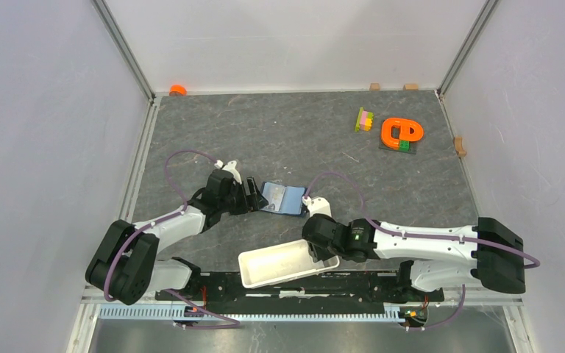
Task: Put the credit cards into the card holder
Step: Pick up the credit card from the storage box.
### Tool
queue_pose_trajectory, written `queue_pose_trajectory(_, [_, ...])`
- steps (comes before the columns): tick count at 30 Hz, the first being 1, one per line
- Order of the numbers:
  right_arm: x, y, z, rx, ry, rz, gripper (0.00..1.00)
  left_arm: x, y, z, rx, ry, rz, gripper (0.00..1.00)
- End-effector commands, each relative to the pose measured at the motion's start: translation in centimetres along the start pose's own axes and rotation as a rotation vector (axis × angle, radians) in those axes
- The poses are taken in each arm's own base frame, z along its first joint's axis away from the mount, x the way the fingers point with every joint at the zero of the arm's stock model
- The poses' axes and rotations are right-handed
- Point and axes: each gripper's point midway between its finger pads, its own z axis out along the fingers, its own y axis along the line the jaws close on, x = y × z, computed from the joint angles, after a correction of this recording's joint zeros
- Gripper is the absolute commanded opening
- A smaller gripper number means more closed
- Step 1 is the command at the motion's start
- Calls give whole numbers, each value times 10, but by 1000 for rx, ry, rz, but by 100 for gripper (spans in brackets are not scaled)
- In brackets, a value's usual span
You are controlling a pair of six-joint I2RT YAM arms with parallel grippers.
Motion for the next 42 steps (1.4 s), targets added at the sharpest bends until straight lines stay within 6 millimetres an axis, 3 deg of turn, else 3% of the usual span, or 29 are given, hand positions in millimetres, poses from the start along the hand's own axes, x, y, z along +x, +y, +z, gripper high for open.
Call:
queue_pose_trajectory(1, [-11,16,-7,-69,-40,31,39,-5,-2,0,17,-27,32,83])
queue_pose_trajectory(21, [-10,10,-9,-50,-44,43,4,-5,-3,-1,19,-29,30,83])
queue_pose_trajectory(36, [-5,-13,-13,31,-50,57,0,-5,-2,0,18,-28,27,83])
queue_pose_trajectory(42, [-6,-7,-13,-1,-51,53,0,-5,-2,0,17,-24,26,83])
